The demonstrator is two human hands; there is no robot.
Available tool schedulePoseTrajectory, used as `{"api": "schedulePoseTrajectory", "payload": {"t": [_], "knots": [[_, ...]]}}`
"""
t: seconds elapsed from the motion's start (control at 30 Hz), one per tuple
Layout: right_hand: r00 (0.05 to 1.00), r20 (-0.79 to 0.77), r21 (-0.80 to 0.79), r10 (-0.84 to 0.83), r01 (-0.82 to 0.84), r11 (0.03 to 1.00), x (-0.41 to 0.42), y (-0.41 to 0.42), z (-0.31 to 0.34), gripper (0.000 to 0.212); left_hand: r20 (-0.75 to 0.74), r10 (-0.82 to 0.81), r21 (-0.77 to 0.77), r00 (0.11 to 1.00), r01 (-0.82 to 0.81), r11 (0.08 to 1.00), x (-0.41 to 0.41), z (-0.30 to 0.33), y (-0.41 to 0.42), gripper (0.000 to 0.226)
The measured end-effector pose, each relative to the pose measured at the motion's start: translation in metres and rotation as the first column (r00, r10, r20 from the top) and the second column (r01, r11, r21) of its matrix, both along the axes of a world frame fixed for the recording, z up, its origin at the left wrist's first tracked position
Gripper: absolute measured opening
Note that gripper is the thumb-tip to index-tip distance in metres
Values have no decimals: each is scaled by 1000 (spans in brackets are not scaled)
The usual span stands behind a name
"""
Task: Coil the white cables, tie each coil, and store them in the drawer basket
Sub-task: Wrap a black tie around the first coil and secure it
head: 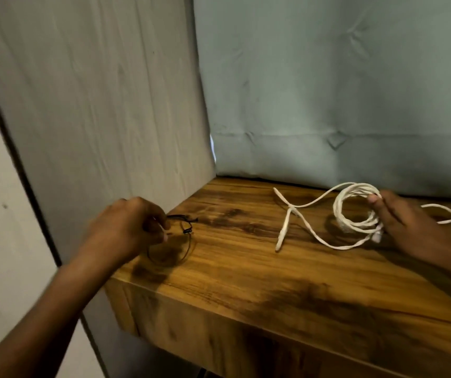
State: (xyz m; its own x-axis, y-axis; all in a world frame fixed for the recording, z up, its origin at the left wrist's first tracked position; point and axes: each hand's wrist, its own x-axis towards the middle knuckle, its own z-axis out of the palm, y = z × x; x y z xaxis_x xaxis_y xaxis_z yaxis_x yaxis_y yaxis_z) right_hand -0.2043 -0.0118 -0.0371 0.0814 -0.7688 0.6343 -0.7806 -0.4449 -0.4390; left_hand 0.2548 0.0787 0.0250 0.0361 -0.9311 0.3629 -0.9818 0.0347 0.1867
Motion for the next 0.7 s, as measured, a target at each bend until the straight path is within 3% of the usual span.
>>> {"api": "schedulePoseTrajectory", "payload": {"t": [0.07, 0.13, 0.2, 0.3, 0.5, 0.7], "knots": [[1000, 16, 6, 6, -6, 1000, 0, 0, -1, 85, -291, -220, 15, 931, 234, 972, -28, 31, 19, 20], [999, 36, 14, 6, -6, 1000, -5, 0, -2, 87, -563, -398, -77, 725, 433, 898, -62, 52, 33, 26], [999, 36, 33, -2, 1, 999, -10, -1, -5, 85, -694, -498, -180, 521, 543, 820, -94, 62, 36, 31], [998, 53, 55, -31, 28, 998, -13, 1, -8, 69, -783, -531, -252, 324, 616, 746, -143, 58, 23, 34], [996, 55, 31, -67, 65, 997, -11, 1, -5, 53, -906, -395, -188, 153, 690, 699, -246, 9, -33, 25], [991, 64, 22, -117, 116, 993, -27, 4, -7, 68, -963, -268, -168, 28, 714, 679, -312, -5, -61, 20]]}}
